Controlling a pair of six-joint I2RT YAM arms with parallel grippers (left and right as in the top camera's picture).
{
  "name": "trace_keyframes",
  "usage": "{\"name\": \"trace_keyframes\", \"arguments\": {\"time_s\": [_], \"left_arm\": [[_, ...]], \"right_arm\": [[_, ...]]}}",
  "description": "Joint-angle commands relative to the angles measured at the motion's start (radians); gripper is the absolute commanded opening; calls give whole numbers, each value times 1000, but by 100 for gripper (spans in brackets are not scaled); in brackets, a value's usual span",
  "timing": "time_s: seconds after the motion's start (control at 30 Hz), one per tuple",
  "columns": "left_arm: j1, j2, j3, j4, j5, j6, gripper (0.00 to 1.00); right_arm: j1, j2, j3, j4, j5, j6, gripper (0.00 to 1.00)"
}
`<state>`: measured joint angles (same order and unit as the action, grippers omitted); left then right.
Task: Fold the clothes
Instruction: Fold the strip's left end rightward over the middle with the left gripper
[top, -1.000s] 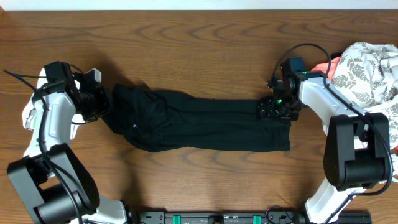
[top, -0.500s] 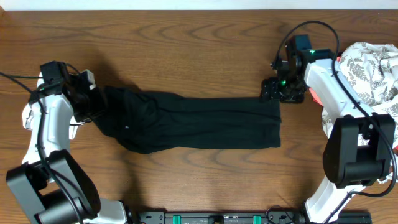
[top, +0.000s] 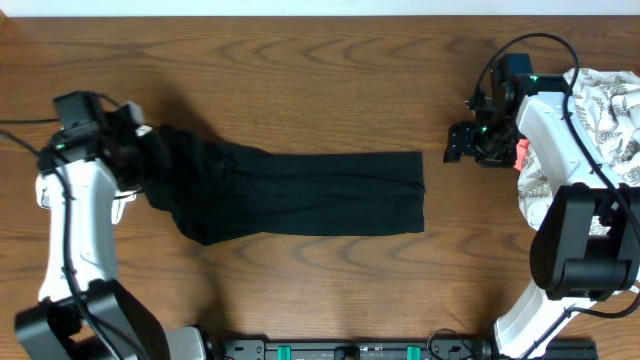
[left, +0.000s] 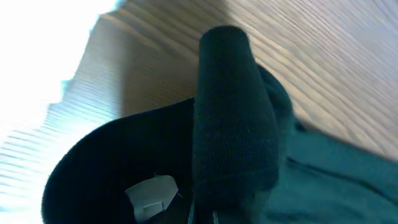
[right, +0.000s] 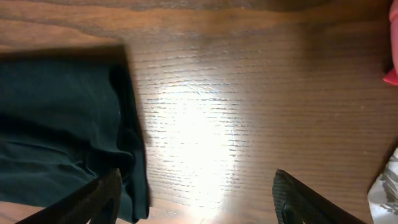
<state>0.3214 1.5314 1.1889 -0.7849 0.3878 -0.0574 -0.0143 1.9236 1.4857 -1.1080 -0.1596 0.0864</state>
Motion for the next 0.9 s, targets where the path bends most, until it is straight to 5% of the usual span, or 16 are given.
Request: {"name": "trace_keyframes", "arguments": {"time_s": [0.0,0.5,0.8,0.87], "left_arm": [[-114,-45,33,-22,27,-61,6],[-723,-18,27,199,-269,-376,7],[-877,132,24,254,-291,-394,13],[-896,139,24,269,-291,-393,24]], "right_arm": [[-5,-8,22,-5,6,-10,75],[-5,-9,22,-34,6,-18,75],[-5,-9,22,-52,6,-21,75],[-5,-9,22,-52,6,-21,75]]}}
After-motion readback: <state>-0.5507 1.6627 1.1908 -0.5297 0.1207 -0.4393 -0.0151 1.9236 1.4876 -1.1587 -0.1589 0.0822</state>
